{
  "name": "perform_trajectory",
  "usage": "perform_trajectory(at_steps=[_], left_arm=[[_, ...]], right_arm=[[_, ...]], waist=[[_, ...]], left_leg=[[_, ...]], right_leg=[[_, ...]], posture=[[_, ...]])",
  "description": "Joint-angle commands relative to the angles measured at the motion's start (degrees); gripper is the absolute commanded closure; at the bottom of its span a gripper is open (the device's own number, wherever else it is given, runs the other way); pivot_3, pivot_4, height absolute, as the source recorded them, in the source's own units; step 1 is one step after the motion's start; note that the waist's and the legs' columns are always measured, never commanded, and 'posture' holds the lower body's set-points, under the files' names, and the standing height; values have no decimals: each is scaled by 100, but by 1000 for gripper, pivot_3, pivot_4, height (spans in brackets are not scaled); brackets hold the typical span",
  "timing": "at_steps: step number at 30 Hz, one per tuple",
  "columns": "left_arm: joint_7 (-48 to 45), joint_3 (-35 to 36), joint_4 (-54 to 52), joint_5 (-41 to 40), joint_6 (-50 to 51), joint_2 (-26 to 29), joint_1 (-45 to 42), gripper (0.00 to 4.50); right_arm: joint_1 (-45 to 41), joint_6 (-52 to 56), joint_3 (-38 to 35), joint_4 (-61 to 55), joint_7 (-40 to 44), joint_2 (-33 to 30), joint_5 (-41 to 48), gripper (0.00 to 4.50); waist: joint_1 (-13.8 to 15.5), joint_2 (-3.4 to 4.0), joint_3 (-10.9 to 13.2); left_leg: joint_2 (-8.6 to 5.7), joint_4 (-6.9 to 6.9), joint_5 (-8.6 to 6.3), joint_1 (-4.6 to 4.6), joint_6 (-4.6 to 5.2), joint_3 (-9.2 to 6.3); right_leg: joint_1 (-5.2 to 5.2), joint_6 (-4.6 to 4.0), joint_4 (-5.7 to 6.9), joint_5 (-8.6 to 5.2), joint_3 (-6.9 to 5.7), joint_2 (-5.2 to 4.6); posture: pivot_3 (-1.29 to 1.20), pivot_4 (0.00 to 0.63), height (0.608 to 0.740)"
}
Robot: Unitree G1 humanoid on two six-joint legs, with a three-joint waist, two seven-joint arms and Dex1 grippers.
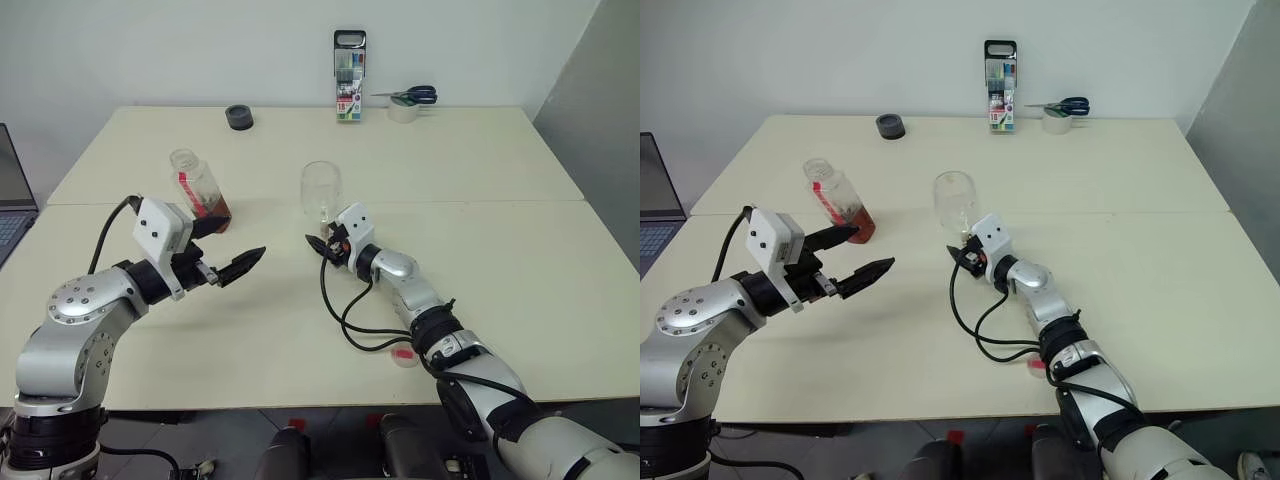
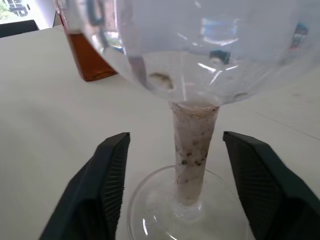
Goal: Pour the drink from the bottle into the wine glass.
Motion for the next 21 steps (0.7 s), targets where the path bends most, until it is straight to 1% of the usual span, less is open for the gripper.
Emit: perform_trajectory(at_steps=[1,6,12,21], left_arm=[[77,130,-194,-105,-93,-4,-105,0],[150,125,-202,-156,-98,-54,-229,0],[167,-10,-171,-94,-168,-166,-326,0],[321,-236,-89,19,-249,-435,-354,0]], right_arm=[[-100,-106,-57,-142,111,33,11,49],[-38,-34,-51,-299,229,-42,20,49],[252,107,-9,-792,389,-338,-19,49],[1230,1136,63,-2785,738,-1170,62,49]], waist=[[0,0,0],[0,0,0],[10,-1,0],[23,0,0]], left_leg=[[0,0,0,0,0,0],[0,0,0,-1,0,-1],[-1,1,0,-1,0,-1],[-1,1,-1,-3,1,0]], right_leg=[[0,0,0,0,0,0],[0,0,0,0,0,0],[1,0,0,0,-1,-1],[1,0,-3,0,0,-1]], posture=[[0,150,740],[0,150,740],[0,150,740],[0,150,740]])
